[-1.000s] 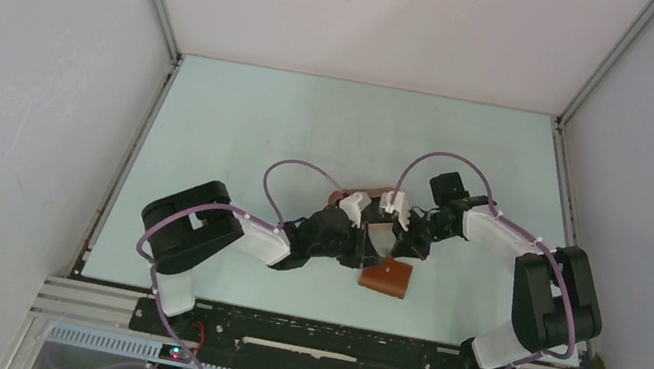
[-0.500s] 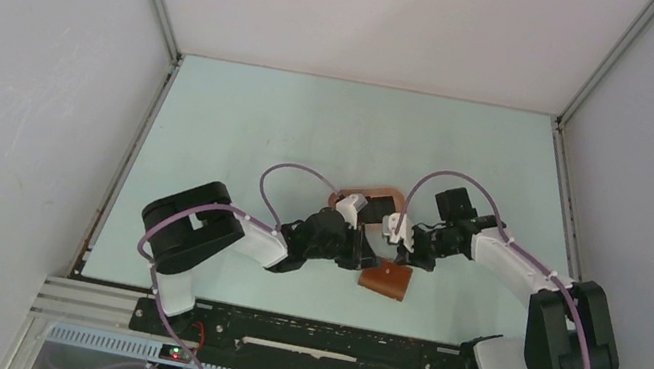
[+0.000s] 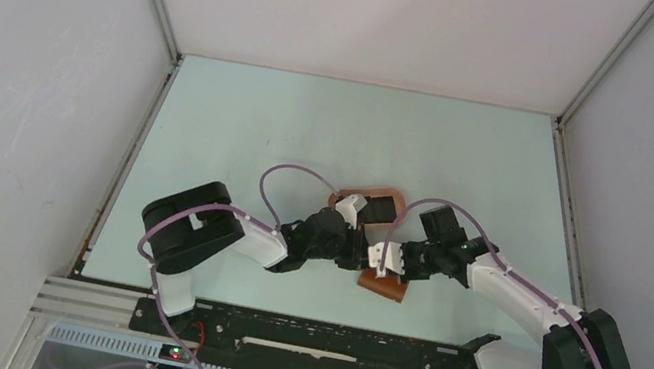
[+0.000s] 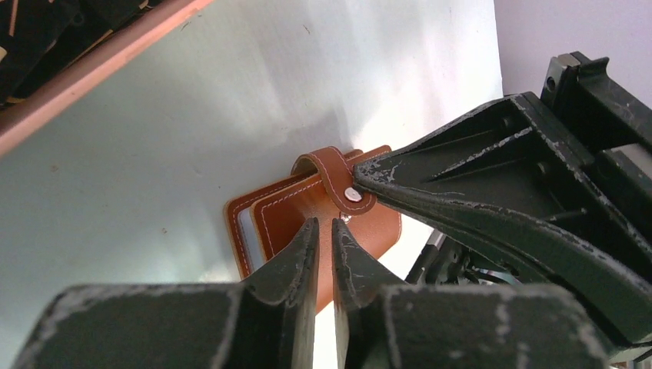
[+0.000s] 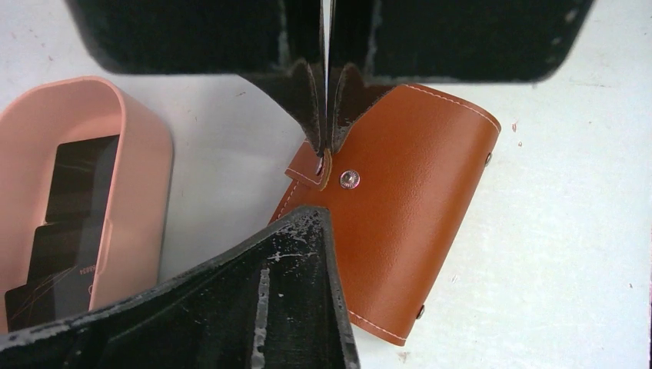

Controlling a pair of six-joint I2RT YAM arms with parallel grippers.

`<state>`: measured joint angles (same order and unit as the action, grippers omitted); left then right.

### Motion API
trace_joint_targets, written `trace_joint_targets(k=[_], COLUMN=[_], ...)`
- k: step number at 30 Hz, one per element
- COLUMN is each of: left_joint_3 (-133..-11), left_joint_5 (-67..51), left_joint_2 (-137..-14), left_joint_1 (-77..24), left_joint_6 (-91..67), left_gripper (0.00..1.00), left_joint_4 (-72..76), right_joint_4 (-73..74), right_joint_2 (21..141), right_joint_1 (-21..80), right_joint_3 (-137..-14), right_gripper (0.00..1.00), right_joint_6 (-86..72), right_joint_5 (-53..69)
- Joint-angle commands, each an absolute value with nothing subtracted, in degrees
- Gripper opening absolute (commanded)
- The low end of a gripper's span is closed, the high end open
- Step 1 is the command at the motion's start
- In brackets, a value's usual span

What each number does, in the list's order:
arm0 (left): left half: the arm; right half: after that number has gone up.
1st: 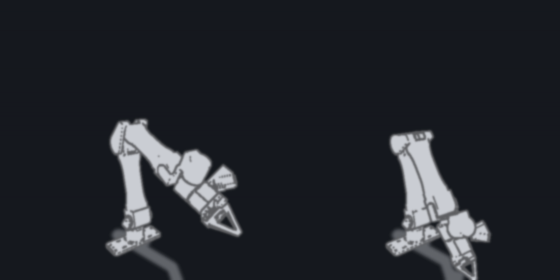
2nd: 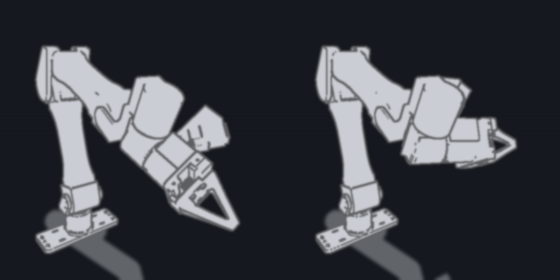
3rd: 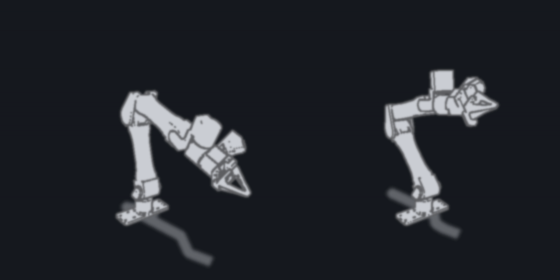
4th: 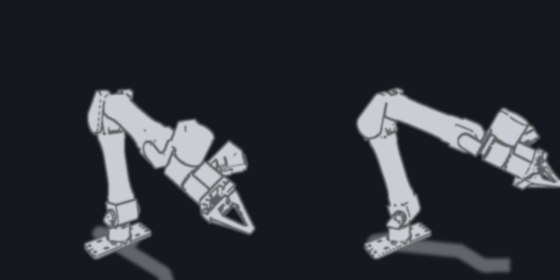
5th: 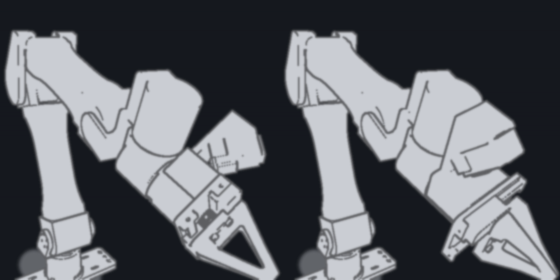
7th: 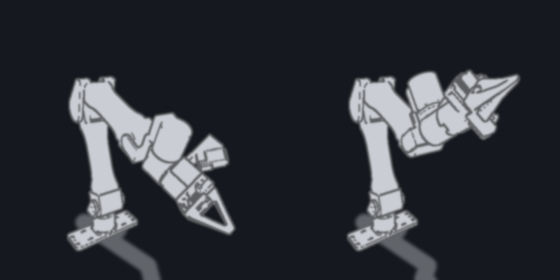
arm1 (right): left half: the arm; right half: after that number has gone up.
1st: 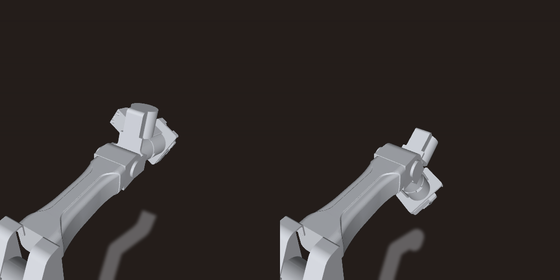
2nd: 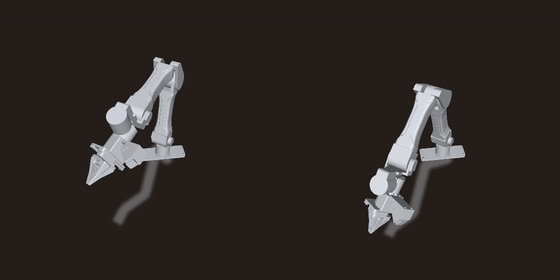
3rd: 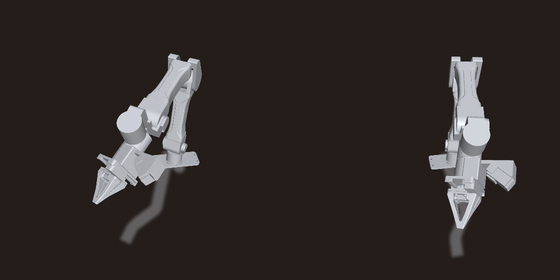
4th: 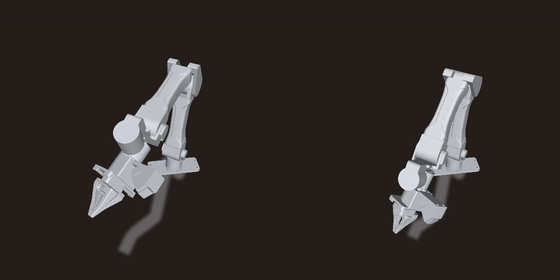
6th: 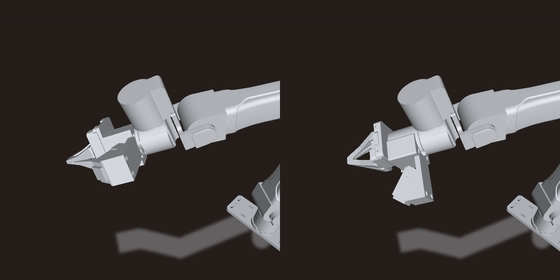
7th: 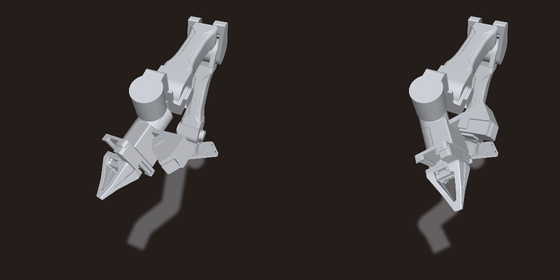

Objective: Put the credit cards into the card holder
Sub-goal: Close the card holder at the center of the board.

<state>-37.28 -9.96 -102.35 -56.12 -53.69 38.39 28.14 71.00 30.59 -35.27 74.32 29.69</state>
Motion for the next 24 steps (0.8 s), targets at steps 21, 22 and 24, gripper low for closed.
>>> trace_joint_targets(k=[21, 22, 24], left_joint_3=[-34.95, -35.05, -34.9], left_joint_5=[-12.87, -13.06, -13.08], left_joint_2=[-103.37, -103.68, -104.05], left_joint_1=[-56.16, -56.16, -56.25], left_joint_6=[-58.1, -58.44, -58.98], left_gripper=[0.15, 0.15, 0.15], left_joint_4=[39.02, 39.09, 39.7], right_joint_4=[29.51, 29.53, 29.45], right_joint_2=[64.54, 64.67, 64.84], right_joint_1=[45.1, 46.54, 48.29], right_joint_3=[-30.9, -30.97, -30.99], right_gripper=[0.0, 0.0, 0.0], right_joint_6=[73.68, 73.19, 72.73], right_joint_5=[18.88, 18.17, 16.72])
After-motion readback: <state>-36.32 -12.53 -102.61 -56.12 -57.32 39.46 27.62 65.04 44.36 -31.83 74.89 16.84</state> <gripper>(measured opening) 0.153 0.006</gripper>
